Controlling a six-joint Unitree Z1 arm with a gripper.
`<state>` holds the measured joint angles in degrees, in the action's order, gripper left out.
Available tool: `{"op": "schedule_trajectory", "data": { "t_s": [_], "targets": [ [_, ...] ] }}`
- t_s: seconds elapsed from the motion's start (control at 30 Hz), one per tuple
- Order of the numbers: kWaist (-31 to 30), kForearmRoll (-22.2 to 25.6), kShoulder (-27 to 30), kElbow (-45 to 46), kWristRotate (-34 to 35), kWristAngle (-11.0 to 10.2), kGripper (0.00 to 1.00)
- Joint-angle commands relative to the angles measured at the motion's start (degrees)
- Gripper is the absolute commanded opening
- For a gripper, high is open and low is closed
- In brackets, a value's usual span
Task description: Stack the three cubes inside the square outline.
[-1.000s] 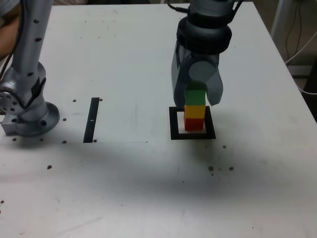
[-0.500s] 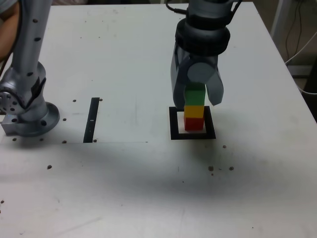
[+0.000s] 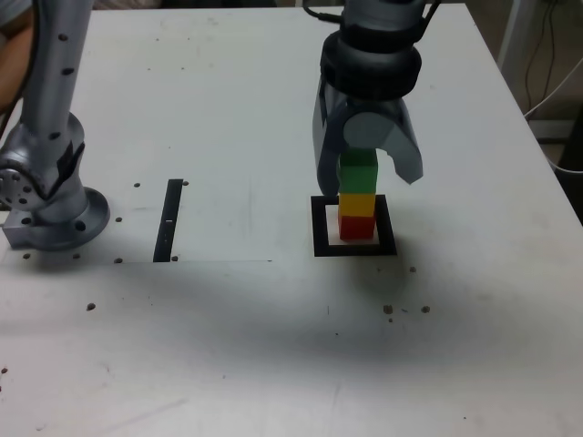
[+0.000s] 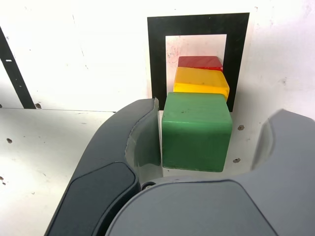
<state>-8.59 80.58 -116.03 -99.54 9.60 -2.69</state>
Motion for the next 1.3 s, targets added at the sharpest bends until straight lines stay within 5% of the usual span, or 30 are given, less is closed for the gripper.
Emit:
{"op": "schedule_trajectory", "data": {
  "t_s": [0.0, 0.6, 1.27],
  "targets": [
    [-0.1, 0.1, 1.0, 0.0, 0.1, -0.3, 0.99],
    [-0.1, 3.2, 12.4, 2.9, -1.7, -1.4, 0.99],
    [-0.1, -0.3, 23.3, 22.6, -6.9, -1.3, 0.99]
  ]
}}
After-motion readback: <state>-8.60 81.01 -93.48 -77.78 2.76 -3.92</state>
